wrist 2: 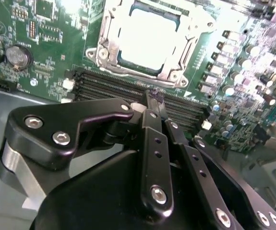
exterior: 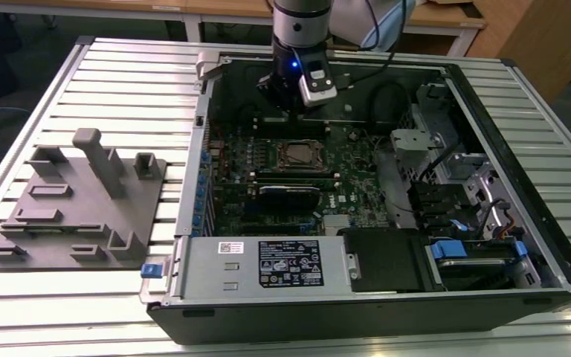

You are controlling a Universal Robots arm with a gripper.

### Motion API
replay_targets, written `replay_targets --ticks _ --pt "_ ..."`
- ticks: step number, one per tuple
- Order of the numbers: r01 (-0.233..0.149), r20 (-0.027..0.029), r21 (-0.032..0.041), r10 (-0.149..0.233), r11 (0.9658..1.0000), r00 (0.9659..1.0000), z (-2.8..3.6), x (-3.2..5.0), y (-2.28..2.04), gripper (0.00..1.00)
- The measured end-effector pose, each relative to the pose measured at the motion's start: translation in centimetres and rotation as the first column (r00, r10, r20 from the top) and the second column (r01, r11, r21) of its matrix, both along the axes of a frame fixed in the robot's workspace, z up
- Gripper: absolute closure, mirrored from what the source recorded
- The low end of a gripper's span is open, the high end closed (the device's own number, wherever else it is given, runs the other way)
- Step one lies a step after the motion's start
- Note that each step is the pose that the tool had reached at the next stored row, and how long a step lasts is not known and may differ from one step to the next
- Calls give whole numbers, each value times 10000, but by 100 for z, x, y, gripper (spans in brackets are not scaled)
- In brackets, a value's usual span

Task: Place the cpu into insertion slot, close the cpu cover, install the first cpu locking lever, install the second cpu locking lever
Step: 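Install the first cpu locking lever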

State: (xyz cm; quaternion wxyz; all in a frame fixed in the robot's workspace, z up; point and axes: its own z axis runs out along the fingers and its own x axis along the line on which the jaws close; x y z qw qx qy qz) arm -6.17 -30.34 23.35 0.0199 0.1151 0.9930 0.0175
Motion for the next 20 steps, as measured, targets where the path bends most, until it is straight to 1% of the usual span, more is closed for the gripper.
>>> replay_targets --ticks 6,7,10,14,18,19,20 --pt "-1 -1 0 1 10000 10000 0 0 -108 89" --pt "-2 1 0 2 10000 10000 0 0 -117 89" --pt "-1 2 -1 1 10000 10000 0 7 -117 89" --pt "-1 -6 -1 1 10000 10000 0 122 -118 89" --pt "0 -6 0 0 10000 10000 0 133 -119 89" --pt "-1 -7 -2 1 10000 10000 1 134 -122 89" --pt "-2 -5 -1 2 10000 10000 0 134 -136 89"
